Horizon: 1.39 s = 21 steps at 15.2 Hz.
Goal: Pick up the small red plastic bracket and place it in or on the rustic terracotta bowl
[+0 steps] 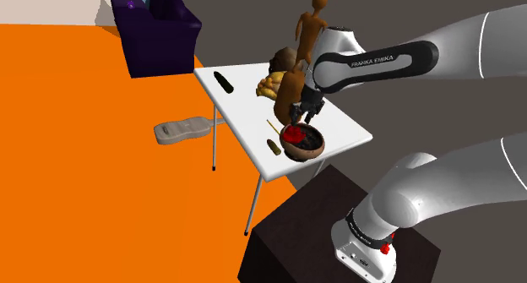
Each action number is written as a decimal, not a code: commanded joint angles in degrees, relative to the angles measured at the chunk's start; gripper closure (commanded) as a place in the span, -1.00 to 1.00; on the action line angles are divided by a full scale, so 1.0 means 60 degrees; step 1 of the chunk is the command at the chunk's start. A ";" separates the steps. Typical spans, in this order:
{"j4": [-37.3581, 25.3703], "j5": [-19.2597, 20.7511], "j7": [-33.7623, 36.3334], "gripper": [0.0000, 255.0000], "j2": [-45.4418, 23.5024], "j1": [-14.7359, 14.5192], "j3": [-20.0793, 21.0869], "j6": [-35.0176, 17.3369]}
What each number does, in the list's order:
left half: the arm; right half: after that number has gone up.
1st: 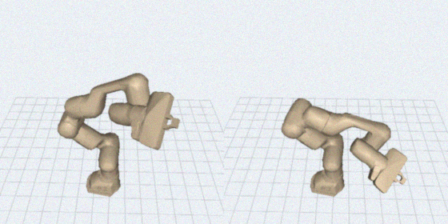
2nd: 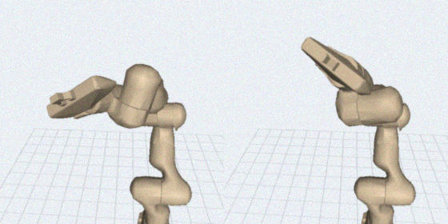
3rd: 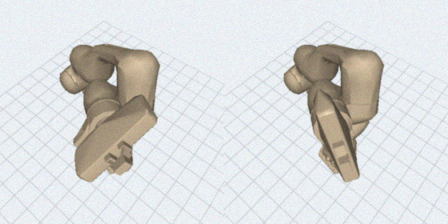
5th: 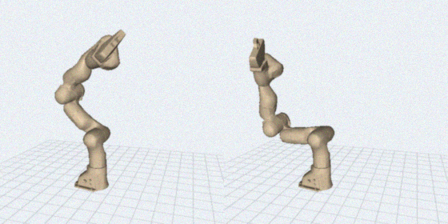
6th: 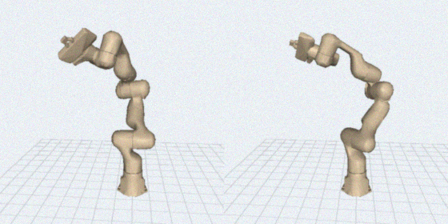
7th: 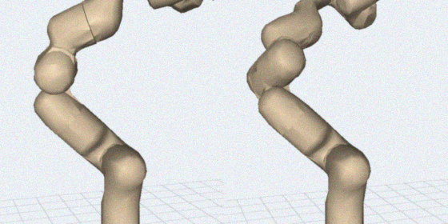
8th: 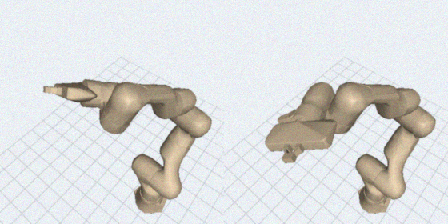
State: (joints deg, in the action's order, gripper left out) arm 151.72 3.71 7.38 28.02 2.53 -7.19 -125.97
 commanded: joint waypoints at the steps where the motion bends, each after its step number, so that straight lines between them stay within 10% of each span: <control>1: 0.0000 0.0000 0.0000 -1.00 0.0000 0.0000 0.0000 0.0000; 6: 0.0505 -0.2031 -0.4991 -1.00 0.1058 -0.0728 -0.3614 0.0917; 21: 0.1120 -0.2393 -0.5206 -1.00 0.0520 -0.1120 -0.3714 -0.0258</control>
State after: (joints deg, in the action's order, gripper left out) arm 158.44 -10.65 -23.86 31.14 -4.18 -29.47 -127.52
